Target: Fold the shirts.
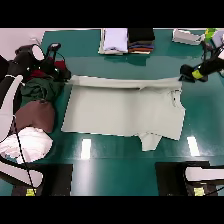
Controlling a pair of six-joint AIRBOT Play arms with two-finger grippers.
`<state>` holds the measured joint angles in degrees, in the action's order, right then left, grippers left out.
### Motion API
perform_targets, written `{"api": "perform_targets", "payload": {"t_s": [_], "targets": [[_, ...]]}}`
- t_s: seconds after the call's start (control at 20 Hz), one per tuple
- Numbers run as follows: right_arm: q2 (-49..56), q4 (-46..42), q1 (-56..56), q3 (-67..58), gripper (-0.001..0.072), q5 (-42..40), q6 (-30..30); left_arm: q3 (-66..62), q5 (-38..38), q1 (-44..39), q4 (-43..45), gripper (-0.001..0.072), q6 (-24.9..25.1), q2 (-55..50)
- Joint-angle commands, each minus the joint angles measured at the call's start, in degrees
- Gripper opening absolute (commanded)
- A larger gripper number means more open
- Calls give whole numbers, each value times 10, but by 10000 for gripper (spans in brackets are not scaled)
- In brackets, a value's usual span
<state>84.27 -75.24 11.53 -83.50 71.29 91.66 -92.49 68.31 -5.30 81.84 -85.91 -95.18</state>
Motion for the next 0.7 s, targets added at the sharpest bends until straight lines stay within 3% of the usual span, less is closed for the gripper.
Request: {"api": "perform_targets", "payload": {"t_s": [0.0,0.2,0.25,0.3,0.35,0.65], "targets": [[-38,-26,0,113,18,-29,-4,47,-6,0,-17,23,9,-2],[-50,-23,0,199,22,-66,-2,96,-31,0,-32,23,9,-2],[-51,-23,0,205,108,-66,-2,97,-27,0,-30,25,9,-2],[-51,-22,0,206,348,-63,-2,97,-25,0,-28,138,9,1],[-51,-22,0,201,409,-56,-2,96,-24,0,-28,420,6,8],[-179,-29,18,231,414,29,-6,129,48,0,23,408,2,120]]}}
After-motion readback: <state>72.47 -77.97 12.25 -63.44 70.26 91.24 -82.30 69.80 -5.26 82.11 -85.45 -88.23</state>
